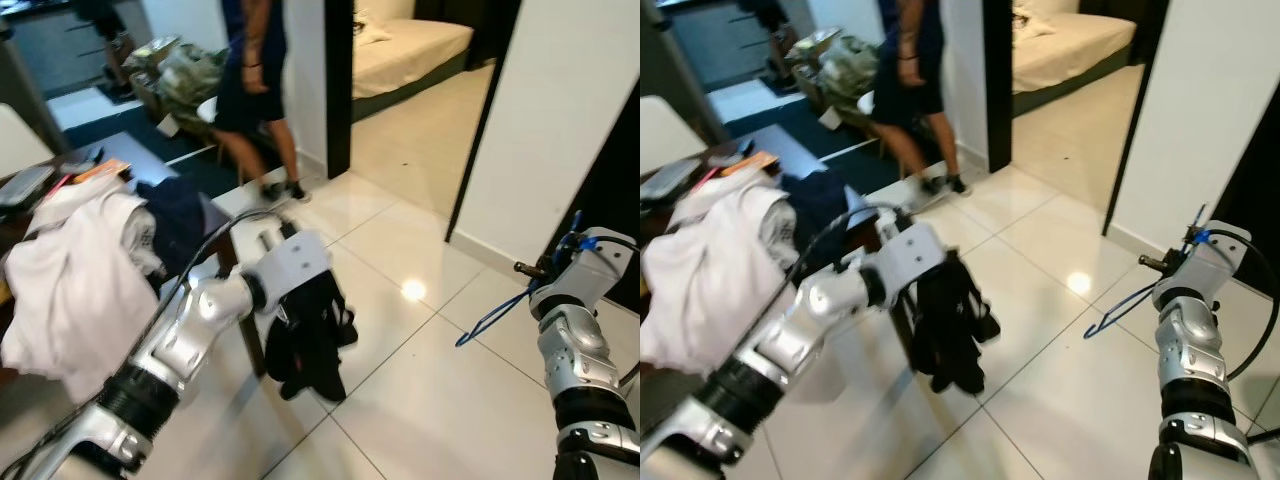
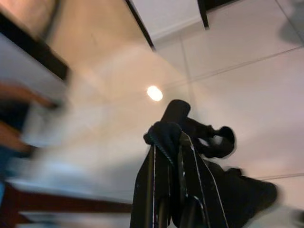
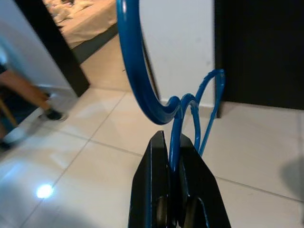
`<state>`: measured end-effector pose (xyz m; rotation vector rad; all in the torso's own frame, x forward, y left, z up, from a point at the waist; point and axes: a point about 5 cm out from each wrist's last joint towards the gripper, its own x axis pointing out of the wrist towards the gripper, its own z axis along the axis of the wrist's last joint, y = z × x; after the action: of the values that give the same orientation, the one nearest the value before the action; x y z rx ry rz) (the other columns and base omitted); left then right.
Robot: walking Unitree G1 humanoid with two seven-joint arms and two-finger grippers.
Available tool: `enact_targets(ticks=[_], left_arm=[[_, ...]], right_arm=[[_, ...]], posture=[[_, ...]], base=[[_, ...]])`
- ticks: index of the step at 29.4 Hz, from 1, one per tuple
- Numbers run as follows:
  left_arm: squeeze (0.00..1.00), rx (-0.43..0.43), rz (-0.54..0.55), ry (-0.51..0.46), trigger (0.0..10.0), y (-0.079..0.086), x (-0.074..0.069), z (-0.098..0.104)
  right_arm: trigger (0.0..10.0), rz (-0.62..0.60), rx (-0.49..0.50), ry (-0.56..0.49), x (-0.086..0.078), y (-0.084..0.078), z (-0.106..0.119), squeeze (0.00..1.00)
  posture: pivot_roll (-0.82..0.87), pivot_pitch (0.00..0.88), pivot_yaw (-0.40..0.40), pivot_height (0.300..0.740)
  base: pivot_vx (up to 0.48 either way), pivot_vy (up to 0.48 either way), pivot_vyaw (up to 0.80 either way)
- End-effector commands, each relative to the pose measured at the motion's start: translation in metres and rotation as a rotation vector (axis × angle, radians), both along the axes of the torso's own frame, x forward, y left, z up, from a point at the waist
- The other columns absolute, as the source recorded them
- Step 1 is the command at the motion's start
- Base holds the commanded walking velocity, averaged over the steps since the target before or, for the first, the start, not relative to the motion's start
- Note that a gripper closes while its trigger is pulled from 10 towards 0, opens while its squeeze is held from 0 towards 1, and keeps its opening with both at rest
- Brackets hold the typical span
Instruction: Hang hanger
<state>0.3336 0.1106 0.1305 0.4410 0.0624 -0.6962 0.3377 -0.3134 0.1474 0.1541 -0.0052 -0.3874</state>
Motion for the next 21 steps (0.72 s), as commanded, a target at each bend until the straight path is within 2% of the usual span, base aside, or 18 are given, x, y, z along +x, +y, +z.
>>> enact_targets(ticks=[1,2,3,4,9,10,11,12,15,16,19,21], left_arm=[[0.00,-0.095,0.112,0.067,10.0,0.017,0.003,-0.010],[0.00,-0.269,0.267,0.102,10.0,0.033,0.008,-0.008],[0.00,-0.389,0.405,0.125,10.0,0.050,0.011,-0.009],[0.00,-0.428,0.453,0.133,10.0,0.055,0.010,-0.011],[0.00,-0.414,0.467,0.111,10.0,0.056,0.006,-0.015],[0.00,-0.431,0.461,0.112,10.0,0.053,-0.002,-0.021],[0.00,-0.431,0.461,0.112,10.0,0.053,-0.002,-0.021],[0.00,-0.449,0.463,0.113,10.0,0.052,-0.006,-0.026],[0.00,-0.474,0.461,0.136,10.0,0.048,-0.012,-0.034],[0.00,-0.467,0.433,0.160,10.0,0.041,-0.018,-0.046],[0.00,-0.445,0.387,0.182,10.0,0.032,-0.024,-0.057],[0.00,-0.416,0.316,0.224,10.0,0.017,-0.036,-0.076]], right_arm=[[10.0,0.044,-0.022,0.029,0.002,0.006,-0.003,0.00],[10.0,0.091,-0.047,0.054,0.002,0.010,-0.005,0.00],[10.0,0.132,-0.068,0.084,0.001,0.013,-0.009,0.00],[10.0,0.171,-0.077,0.103,0.000,0.015,-0.012,0.00],[10.0,0.208,-0.081,0.116,-0.002,0.017,-0.015,0.00],[10.0,0.254,-0.144,0.145,-0.004,0.024,-0.022,0.00],[10.0,0.254,-0.144,0.145,-0.004,0.024,-0.022,0.00],[10.0,0.287,-0.190,0.165,-0.006,0.030,-0.027,0.00],[10.0,0.325,-0.216,0.190,-0.010,0.038,-0.037,0.00],[10.0,0.363,-0.215,0.209,-0.014,0.045,-0.048,0.00],[10.0,0.391,-0.194,0.222,-0.019,0.052,-0.060,0.00],[10.0,0.430,-0.165,0.238,-0.030,0.065,-0.080,0.00]], posture=[[-0.12,0.001,0.080,0.736],[-0.12,0.009,0.075,0.736],[-0.12,0.009,0.073,0.736],[-0.12,0.006,0.068,0.736],[-0.12,0.000,0.065,0.736],[-0.10,0.000,0.048,0.736],[-0.10,0.000,0.048,0.736],[-0.10,0.000,0.048,0.736],[-0.09,0.000,0.037,0.736],[-0.08,0.000,0.031,0.736],[-0.08,0.000,0.030,0.736],[-0.10,0.000,0.036,0.736]], base=[[0.000,0.000,-0.77],[0.000,0.000,-0.77],[0.000,0.000,-0.77],[0.000,0.000,-0.77],[0.000,0.000,-0.77],[0.000,0.000,-0.77],[0.000,0.000,-0.77],[0.000,0.000,-0.77],[0.000,0.000,-0.77],[0.000,0.000,-0.77],[0.000,0.000,-0.77],[0.000,0.000,-0.77]])
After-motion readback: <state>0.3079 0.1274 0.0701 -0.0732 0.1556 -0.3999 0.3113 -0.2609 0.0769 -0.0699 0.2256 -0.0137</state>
